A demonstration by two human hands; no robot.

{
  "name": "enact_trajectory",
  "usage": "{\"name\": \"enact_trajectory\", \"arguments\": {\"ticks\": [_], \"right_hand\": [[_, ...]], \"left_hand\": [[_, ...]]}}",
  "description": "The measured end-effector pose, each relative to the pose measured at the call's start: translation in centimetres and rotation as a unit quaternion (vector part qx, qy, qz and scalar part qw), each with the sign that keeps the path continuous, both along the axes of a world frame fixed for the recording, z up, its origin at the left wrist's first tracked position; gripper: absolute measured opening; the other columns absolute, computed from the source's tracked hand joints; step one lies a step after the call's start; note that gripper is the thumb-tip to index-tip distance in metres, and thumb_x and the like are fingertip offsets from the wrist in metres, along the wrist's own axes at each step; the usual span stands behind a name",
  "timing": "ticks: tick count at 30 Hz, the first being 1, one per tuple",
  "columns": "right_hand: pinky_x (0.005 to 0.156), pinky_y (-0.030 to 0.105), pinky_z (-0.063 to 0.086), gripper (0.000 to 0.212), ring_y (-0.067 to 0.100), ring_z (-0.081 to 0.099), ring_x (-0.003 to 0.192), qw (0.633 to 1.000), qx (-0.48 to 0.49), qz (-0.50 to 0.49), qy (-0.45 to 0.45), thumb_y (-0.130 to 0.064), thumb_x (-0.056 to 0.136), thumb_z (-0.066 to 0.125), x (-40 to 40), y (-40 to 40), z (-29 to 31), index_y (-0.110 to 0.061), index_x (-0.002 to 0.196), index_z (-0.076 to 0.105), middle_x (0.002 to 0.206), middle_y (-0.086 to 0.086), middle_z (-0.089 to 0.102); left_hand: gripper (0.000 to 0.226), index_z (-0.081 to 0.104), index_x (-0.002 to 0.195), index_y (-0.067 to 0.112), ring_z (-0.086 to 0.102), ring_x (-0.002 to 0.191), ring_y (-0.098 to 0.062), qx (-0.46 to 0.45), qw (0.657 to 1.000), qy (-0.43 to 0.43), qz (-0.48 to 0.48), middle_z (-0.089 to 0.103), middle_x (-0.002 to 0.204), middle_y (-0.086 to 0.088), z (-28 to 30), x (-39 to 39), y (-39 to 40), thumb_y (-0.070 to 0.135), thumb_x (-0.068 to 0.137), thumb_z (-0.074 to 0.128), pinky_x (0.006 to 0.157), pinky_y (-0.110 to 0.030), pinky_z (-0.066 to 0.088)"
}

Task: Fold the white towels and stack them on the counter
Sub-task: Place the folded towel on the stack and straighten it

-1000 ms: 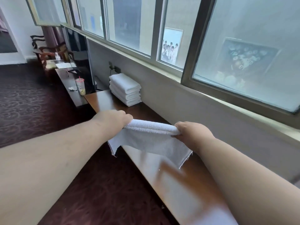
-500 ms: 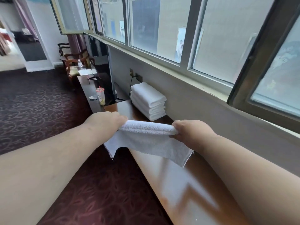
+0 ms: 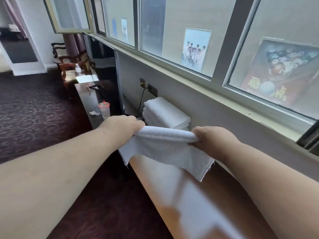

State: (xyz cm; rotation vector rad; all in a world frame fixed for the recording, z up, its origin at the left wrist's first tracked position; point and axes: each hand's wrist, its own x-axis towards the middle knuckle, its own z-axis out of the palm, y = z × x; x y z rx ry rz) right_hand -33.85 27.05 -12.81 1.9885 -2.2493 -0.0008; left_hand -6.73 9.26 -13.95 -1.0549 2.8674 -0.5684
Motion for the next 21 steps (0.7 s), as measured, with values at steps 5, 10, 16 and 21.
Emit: {"name": "enact_trajectory", "arguments": {"ticks": [5,10,16,21], "right_hand": [[0.071,0.035,0.051,0.033,0.022,0.060,0.081,0.997,-0.001,-0.082,-0.008,-0.061,0.092,0.052,1.1,-6.1,-0.7,-0.029,0.097,0.054,0.084,-0.010,0.059],[0.070,0.033,0.047,0.031,0.021,0.059,0.083,0.985,0.000,-0.169,-0.038,-0.060,0.093,0.051,2.8,-10.2,-0.4,-0.031,0.103,0.056,0.089,-0.010,0.062],[0.068,0.032,0.042,0.024,0.019,0.056,0.081,0.971,-0.002,-0.233,-0.052,-0.061,0.091,0.053,2.5,-13.4,-0.4,-0.038,0.095,0.050,0.083,-0.014,0.058],[0.070,0.034,0.046,0.031,0.021,0.057,0.082,0.966,-0.006,-0.256,-0.043,-0.062,0.090,0.054,0.1,-16.0,-0.8,-0.033,0.101,0.055,0.088,-0.012,0.062]], "left_hand": [[0.067,0.035,0.110,0.033,0.042,0.072,-0.019,-0.014,0.996,-0.011,-0.091,0.029,0.077,0.009,-0.8,-1.4,-10.9,-0.001,0.062,0.065,0.049,-0.032,0.032],[0.057,0.035,0.106,0.035,0.042,0.074,-0.018,0.007,0.982,-0.022,-0.186,0.031,0.078,0.011,0.8,-3.6,-18.2,0.001,0.065,0.056,0.055,-0.032,0.032],[0.044,0.037,0.107,0.034,0.038,0.076,-0.019,-0.017,0.969,-0.020,-0.247,0.027,0.077,0.009,1.5,-6.4,-22.9,0.003,0.080,0.049,0.057,-0.030,0.030],[0.028,0.041,0.116,0.032,0.055,0.089,-0.023,0.001,0.952,-0.018,-0.305,0.037,0.087,0.008,1.9,-9.3,-26.5,0.034,0.092,0.055,0.066,-0.033,0.038]]}}
